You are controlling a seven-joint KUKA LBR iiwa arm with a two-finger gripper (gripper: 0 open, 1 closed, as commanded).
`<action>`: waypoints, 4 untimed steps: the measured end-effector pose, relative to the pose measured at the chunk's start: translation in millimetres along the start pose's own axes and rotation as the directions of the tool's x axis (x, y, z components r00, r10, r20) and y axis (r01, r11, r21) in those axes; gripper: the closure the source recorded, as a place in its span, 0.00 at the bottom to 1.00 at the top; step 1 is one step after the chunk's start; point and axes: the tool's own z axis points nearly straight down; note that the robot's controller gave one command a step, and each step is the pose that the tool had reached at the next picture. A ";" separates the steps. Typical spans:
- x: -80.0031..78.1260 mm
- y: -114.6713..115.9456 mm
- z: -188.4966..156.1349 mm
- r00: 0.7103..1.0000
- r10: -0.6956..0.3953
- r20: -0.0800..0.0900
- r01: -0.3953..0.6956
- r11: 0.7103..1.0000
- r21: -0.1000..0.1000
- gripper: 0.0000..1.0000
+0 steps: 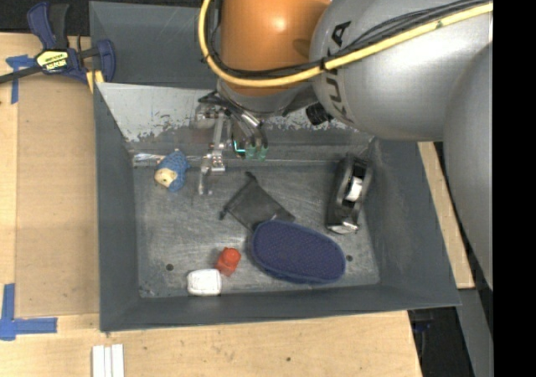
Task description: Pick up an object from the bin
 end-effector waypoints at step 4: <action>-12.4 -150.2 151.1 0.849 -0.529 0.006 0.529 0.849 0.006 0.00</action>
Offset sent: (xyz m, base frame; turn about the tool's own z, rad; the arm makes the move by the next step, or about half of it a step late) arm 0.0083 -0.0446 -0.1062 -0.2850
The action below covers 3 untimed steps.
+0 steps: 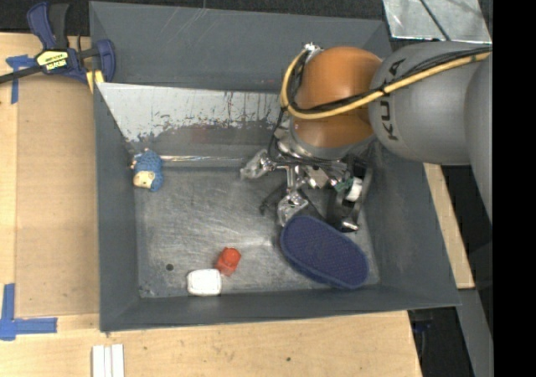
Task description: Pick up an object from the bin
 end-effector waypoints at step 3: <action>62.8 -35.9 -49.8 1.000 -0.018 0.007 0.018 1.000 -0.002 0.00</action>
Offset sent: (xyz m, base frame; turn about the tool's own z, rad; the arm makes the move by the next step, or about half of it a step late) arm -0.0330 -0.0617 0.0359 -0.2433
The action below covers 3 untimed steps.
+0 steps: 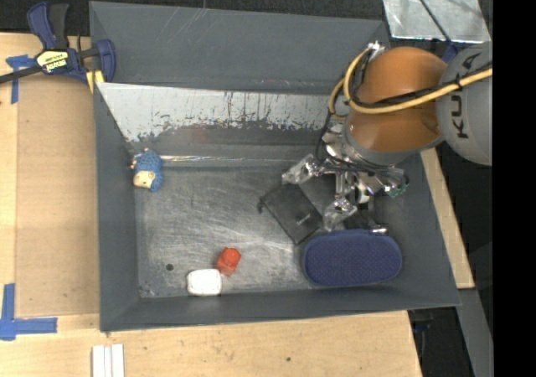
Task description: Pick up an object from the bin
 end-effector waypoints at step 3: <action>93.0 9.1 32.2 0.997 -0.072 0.015 0.072 0.997 -0.001 0.00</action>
Offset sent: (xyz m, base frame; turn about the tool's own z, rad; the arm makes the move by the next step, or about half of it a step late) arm -0.0219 -0.0419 -0.0320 -0.0283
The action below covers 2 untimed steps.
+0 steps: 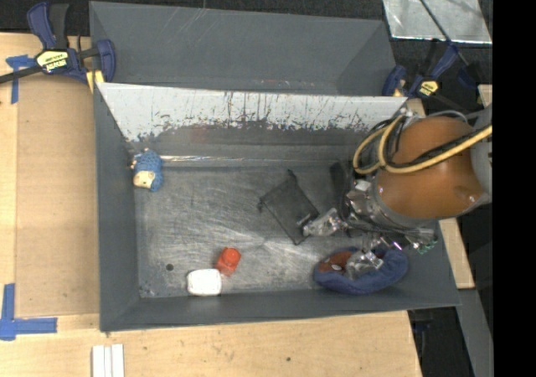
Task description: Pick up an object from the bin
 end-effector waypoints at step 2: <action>-0.1 -16.3 16.1 0.980 0.195 -0.029 -0.195 0.981 0.001 1.00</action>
Offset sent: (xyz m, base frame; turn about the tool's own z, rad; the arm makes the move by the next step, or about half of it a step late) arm 0.0079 -0.0133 -0.0254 0.1978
